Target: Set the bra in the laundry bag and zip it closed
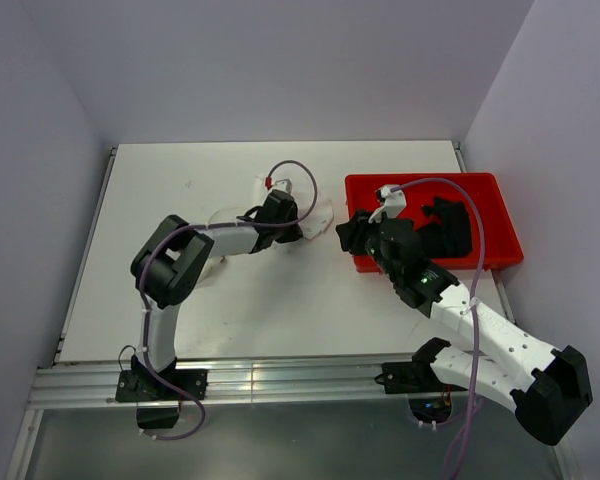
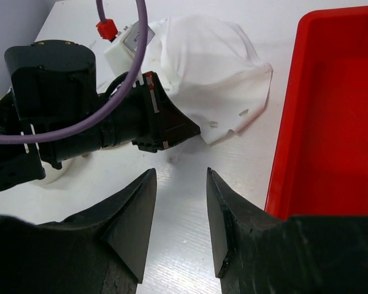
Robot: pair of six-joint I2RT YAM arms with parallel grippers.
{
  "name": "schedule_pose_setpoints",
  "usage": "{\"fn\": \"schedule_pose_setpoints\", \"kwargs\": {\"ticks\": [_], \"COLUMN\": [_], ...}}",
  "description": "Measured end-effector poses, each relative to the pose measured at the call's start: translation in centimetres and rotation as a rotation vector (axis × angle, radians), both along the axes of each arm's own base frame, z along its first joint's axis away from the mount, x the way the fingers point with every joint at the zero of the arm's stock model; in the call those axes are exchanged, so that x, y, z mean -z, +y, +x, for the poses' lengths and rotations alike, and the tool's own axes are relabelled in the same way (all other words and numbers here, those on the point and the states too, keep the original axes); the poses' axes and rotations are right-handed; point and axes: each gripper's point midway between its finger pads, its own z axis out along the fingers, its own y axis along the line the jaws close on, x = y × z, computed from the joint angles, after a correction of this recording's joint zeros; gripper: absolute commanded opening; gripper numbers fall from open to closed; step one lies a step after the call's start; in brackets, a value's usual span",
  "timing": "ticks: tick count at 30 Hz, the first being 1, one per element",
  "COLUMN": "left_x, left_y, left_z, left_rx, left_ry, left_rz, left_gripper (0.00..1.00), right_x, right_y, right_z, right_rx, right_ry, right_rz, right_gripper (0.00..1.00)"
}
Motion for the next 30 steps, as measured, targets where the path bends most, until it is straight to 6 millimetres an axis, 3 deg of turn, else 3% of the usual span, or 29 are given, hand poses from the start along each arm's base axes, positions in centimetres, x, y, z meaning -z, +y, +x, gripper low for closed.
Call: {"fn": "schedule_pose_setpoints", "kwargs": {"ticks": [4, 7, 9, 12, 15, 18, 20, 22, 23, 24, 25, 27, 30], "left_x": [-1.0, -3.0, -5.5, -10.9, -16.1, -18.2, -17.6, -16.0, -14.6, -13.3, -11.8, -8.3, -4.3], "left_y": [-0.2, 0.6, 0.9, 0.7, 0.3, 0.4, 0.3, -0.3, -0.9, -1.3, -1.6, -1.9, -2.0], "left_z": [0.3, -0.8, -1.7, -2.8, -3.5, -3.7, -3.5, -2.6, -2.0, -1.6, -1.4, -1.5, -2.1], "left_rx": [0.0, 0.002, 0.007, 0.023, 0.037, 0.033, 0.041, 0.061, 0.081, 0.098, 0.12, 0.169, 0.245], "left_ry": [-0.035, -0.063, -0.1, -0.193, -0.29, -0.334, -0.325, -0.307, -0.294, -0.283, -0.273, -0.243, -0.204], "left_rz": [-0.017, -0.04, -0.071, -0.158, -0.238, -0.265, -0.238, -0.178, -0.141, -0.108, -0.075, 0.003, 0.098], "left_gripper": [0.0, 0.0, 0.0, 0.0, 0.0, 0.0, 0.0, 0.08, 0.14, 0.29, 0.37, 0.49, 0.6], "right_x": [0.1, 0.2, 0.3, 0.5, 1.8, 3.5, 4.8, 6.5, 7.1, 7.6, 7.5, 6.1, 2.0], "right_y": [0.0, -0.1, -0.1, 0.1, 0.7, 1.9, 2.6, 2.3, 1.8, 1.0, 0.4, -1.4, -3.1], "right_z": [-0.1, -0.3, -0.3, -0.3, 0.2, 1.9, 3.3, 3.9, 3.8, 3.5, 3.1, 2.0, 0.6], "right_rx": [-0.002, -0.002, -0.002, -0.011, -0.035, -0.055, -0.049, -0.017, 0.005, 0.027, 0.046, 0.086, 0.121], "right_ry": [-0.001, 0.001, 0.002, 0.008, 0.047, 0.123, 0.172, 0.22, 0.24, 0.256, 0.255, 0.216, 0.103], "right_rz": [0.006, 0.005, 0.005, 0.002, -0.049, -0.137, -0.186, -0.228, -0.242, -0.259, -0.254, -0.221, -0.122], "right_gripper": [0.45, 0.45, 0.46, 0.52, 0.54, 0.49, 0.37, 0.33, 0.27, 0.25, 0.25, 0.24, 0.24]}}
